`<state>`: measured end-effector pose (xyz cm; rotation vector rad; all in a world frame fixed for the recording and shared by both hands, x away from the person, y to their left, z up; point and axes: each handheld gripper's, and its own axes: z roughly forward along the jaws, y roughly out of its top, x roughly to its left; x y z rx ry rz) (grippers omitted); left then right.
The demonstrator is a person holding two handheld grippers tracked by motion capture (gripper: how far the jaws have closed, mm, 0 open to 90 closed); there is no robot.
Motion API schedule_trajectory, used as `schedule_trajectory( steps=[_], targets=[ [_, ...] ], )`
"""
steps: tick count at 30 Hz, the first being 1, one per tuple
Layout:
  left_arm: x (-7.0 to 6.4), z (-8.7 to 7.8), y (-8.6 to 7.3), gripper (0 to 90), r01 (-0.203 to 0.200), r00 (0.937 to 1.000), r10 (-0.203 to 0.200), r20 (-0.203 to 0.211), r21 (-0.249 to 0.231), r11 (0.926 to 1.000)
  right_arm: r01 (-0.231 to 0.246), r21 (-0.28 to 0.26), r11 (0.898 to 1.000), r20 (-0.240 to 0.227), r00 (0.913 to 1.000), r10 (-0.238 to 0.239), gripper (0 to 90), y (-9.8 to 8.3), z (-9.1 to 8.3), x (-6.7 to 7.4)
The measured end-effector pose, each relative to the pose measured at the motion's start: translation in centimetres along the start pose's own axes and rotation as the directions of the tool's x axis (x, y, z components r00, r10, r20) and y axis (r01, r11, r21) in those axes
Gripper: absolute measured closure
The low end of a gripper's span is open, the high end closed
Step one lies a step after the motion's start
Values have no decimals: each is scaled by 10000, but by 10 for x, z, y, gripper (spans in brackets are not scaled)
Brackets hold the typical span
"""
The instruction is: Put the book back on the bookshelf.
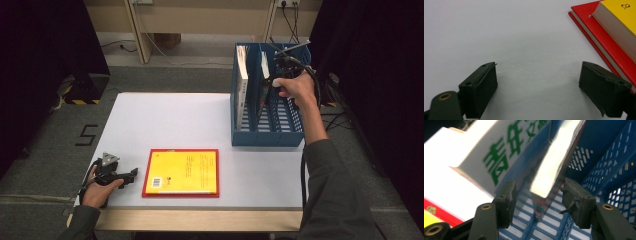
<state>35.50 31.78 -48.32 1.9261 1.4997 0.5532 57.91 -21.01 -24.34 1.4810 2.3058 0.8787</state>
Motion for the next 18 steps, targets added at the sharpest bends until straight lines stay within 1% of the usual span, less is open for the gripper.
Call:
schedule_trajectory(
  steps=[1, 2, 3, 4, 7, 8, 9, 10, 11, 13, 14, 15, 16, 18],
  targets=[
    [0, 0, 0, 138, -4, 10000, 4, -3, 1, 10000, 0, 0, 10000, 0, 10000, 0, 447, 0, 0, 0],
    [0, 0, 0, 138, 4, 10000, -4, 2, -25, 10000, 29, -116, 9999, 74, 10000, -28, 423, -1, -5, 1],
    [0, 0, 0, 139, 4, 10000, -4, 2, -25, 10000, 29, -116, 9999, 74, 10000, -28, 423, -1, -5, 1],
    [0, 0, 0, 138, 2, 10000, -2, 0, -22, 10000, 108, -130, 9999, 204, 9997, -106, 422, -2, -10, 2],
    [0, 0, 0, 139, 7, 10000, -7, 3, -26, 10000, 137, -222, 9997, 233, 9996, -131, 412, -5, -15, 0],
    [0, 0, 0, 138, 7, 10000, -7, 3, -24, 10000, 12, -353, 9994, 144, 9999, -7, 407, -8, -20, 0],
    [0, 0, 0, 138, 7, 10000, -7, 3, -24, 10000, 12, -353, 9994, 144, 9999, -7, 407, -8, -20, 0],
    [0, 0, 0, 138, 6, 10000, -6, 0, -19, 10000, 68, -472, 9989, 67, 10000, -65, 397, -12, -25, 0],
    [0, 0, 0, 138, 6, 10000, -6, 0, -19, 10000, 68, -472, 9989, 67, 10000, -65, 397, -12, -25, 0],
    [0, 0, 0, 138, 4, 10000, -4, 2, -22, 10000, 124, -470, 9988, 35, 9999, -122, 391, -18, -29, 0],
    [0, 0, 0, 139, 4, 10000, -4, 1, -22, 10000, 144, -526, 9985, -10, 9999, -145, 392, -24, -32, 0],
    [0, 0, 0, 139, 2, 10000, -2, -1, -22, 10000, 144, -526, 9985, -10, 9999, -145, 392, -24, -32, 0],
    [0, 0, 0, 138, -4, 10000, 4, -2, -25, 10000, 217, -598, 9980, -63, 9997, -221, 392, -30, -34, 1],
    [0, 0, 0, 138, -2, 10000, 2, 0, -29, 10000, 249, -577, 9980, -96, 9996, -254, 389, -33, -35, 2]
  ],
)
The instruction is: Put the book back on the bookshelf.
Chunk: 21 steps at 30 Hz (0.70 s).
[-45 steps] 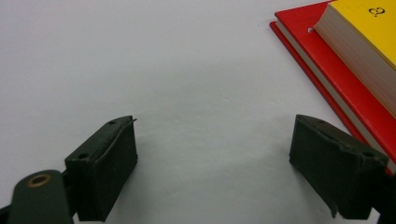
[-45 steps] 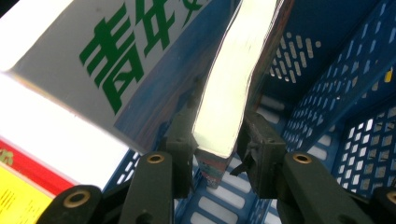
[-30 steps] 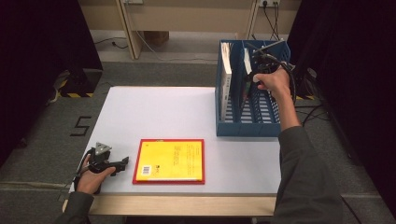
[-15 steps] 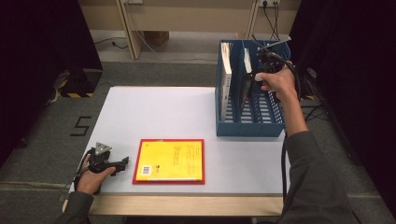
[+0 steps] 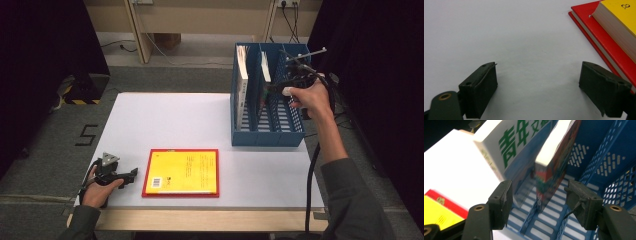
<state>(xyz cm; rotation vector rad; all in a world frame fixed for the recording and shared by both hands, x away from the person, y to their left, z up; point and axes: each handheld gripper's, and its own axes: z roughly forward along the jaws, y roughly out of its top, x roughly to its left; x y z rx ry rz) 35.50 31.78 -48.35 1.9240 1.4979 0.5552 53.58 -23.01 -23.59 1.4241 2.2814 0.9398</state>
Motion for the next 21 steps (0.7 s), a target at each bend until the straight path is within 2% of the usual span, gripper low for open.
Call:
schedule_trajectory(
  steps=[10, 16, 17, 21],
  targets=[
    [0, 0, 0, 138, -27, 10000, 27, 0, 22, 10000, 187, -476, 9987, -801, 9965, -225, 370, -28, -9, 17],
    [0, 0, 0, 138, -23, 10000, 23, -2, 22, 10000, 229, -536, 9983, -1413, 9895, -303, 332, -57, -3, 30],
    [0, 0, 0, 138, -23, 10000, 23, -2, 22, 10000, 229, -536, 9983, -1413, 9895, -303, 332, -57, -3, 30],
    [0, 0, 0, 138, -24, 10000, 24, -3, 20, 10000, 126, -661, 9977, -1715, 9849, -238, 290, -76, 2, 36]
  ],
)
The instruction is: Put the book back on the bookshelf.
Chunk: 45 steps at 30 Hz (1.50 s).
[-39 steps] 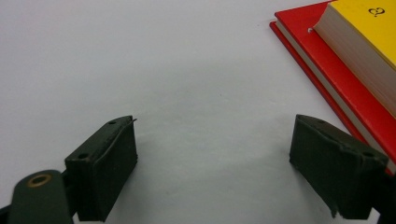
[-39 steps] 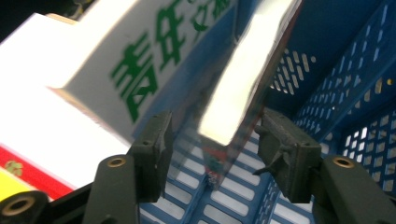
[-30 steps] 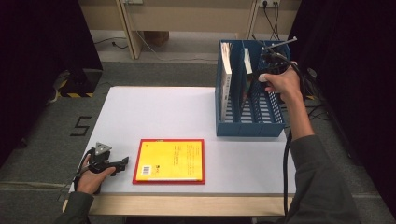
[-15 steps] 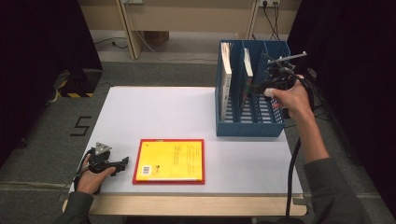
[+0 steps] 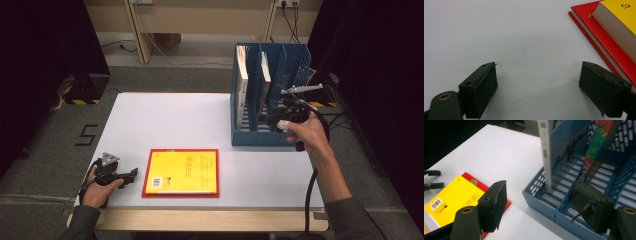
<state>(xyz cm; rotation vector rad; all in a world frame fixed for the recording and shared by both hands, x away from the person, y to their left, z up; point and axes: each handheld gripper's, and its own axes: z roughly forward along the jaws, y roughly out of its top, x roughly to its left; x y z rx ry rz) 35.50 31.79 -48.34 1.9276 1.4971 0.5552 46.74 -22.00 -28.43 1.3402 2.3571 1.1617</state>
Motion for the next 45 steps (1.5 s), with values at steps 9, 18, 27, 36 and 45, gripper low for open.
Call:
schedule_trajectory(
  steps=[9, 18, 27, 36, 45],
  targets=[
    [0, 0, 0, 138, 1, 10000, -1, 1, -3, 10000, 338, -62, 9994, 38, 9994, -337, 290, -22, 12, 12],
    [0, 0, 0, 138, 2, 10000, -2, 2, 4, 10000, 228, -86, 9997, -709, 9972, -234, 288, -39, 30, 27],
    [0, 0, 0, 138, -2, 10000, 2, 7, 43, 10000, 86, -218, 9997, -1447, 9894, -116, 285, -57, 44, 37],
    [0, 0, 0, 138, 22, 10000, -22, 9, 7, 10000, -83, -183, 9998, -1756, 9845, 50, 279, -73, 55, 39],
    [0, 0, 0, 138, 50, 10000, -50, 20, 12, 10000, -398, 295, 9988, -2314, 9718, 455, 259, -91, 72, 44]
  ],
)
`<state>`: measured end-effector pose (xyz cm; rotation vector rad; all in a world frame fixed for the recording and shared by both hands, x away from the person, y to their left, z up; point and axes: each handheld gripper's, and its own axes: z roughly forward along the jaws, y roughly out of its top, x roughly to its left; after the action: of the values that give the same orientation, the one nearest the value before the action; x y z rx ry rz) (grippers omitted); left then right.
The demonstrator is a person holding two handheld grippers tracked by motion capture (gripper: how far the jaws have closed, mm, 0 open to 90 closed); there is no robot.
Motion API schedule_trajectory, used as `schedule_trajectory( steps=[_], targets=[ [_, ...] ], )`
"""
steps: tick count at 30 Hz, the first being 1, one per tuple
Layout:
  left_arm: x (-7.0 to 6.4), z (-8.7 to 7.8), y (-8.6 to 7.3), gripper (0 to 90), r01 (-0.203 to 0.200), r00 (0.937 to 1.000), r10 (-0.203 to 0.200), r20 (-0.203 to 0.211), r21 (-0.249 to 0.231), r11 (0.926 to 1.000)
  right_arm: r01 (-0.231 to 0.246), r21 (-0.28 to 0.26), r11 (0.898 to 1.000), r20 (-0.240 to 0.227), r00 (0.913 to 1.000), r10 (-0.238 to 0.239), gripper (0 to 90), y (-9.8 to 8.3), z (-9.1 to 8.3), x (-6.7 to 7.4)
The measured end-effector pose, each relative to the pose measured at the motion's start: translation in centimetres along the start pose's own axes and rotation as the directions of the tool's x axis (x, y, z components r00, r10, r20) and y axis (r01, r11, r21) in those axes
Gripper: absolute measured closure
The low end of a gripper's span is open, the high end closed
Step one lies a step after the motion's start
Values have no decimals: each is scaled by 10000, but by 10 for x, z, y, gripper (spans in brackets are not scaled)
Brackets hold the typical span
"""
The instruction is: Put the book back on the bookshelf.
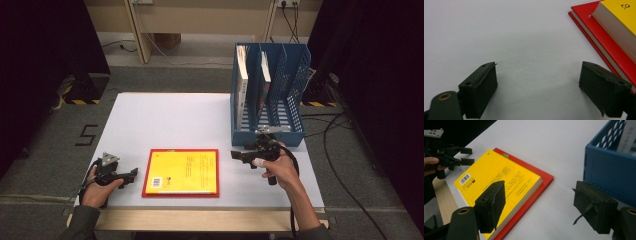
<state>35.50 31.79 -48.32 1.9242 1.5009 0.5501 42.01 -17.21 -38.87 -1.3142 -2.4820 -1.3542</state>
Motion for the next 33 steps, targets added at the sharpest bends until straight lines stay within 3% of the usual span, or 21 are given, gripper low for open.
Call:
schedule_trajectory(
  steps=[10, 18, 26, 33],
  targets=[
    [0, -1, 0, 147, -23, 10000, 23, 15, -32, 10000, -286, 542, 9981, -229, 9993, 298, 212, -28, 23, 2],
    [-6, -7, 3, 150, -148, 9992, 160, 358, -345, 9993, -506, 909, 9946, -210, 9984, 527, 220, -45, 34, 2],
    [-20, -9, 6, 150, -395, 9959, 430, 801, -451, 9982, -607, 1012, 9930, -243, 9977, 634, 226, -51, 39, 3],
    [-30, -8, 5, 149, -647, 9909, 674, 1164, -271, 9975, -563, 1159, 9917, -407, 9973, 614, 225, -52, 46, 7]
  ],
)
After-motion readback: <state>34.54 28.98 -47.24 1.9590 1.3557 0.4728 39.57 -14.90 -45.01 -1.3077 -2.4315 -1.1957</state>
